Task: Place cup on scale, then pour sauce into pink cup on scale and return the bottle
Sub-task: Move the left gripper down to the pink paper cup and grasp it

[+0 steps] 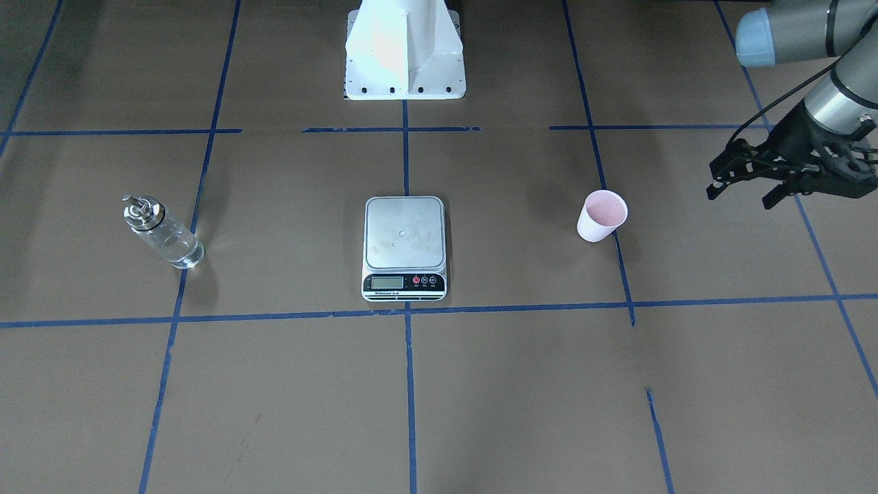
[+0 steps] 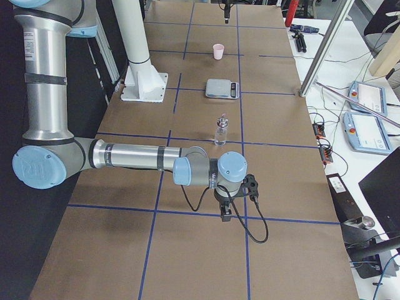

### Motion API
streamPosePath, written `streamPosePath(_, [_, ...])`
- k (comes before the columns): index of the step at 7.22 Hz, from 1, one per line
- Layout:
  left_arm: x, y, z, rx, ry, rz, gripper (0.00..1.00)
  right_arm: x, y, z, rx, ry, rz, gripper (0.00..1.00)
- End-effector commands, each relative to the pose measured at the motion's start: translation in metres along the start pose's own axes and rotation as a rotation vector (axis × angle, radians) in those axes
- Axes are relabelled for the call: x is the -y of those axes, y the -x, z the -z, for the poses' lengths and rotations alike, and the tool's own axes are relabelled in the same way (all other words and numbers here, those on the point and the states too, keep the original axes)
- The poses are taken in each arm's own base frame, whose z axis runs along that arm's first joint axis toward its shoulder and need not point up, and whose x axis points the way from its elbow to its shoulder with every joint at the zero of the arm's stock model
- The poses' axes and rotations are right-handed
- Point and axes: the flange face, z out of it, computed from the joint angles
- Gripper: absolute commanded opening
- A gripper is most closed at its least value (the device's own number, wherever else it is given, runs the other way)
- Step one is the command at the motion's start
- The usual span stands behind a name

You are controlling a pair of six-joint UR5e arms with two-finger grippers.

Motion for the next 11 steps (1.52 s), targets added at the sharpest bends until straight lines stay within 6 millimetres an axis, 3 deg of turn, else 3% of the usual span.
streamPosePath(1, [-0.021, -0.051, -0.039, 0.005, -0.015, 0.135, 1.0, 0.002, 0.002, 0.002, -0.001, -0.005, 0.005, 1.0])
streamPosePath(2, [-0.028, -0.073, -0.058, 0.005, 0.005, 0.143, 1.0, 0.003, 0.002, 0.001, -0.001, -0.003, 0.005, 1.0])
streamPosePath(5, [-0.026, -0.07, -0.075, 0.037, 0.001, 0.138, 1.0, 0.008, 0.005, 0.004, -0.001, -0.01, 0.007, 1.0])
streamPosePath(8, [-0.028, -0.08, -0.095, 0.052, 0.019, 0.124, 1.0, 0.01, 0.005, 0.005, -0.002, -0.011, 0.006, 1.0])
streamPosePath(11, [-0.029, -0.074, -0.109, 0.08, 0.022, 0.122, 0.99, 0.011, 0.006, 0.006, -0.002, -0.013, 0.008, 1.0])
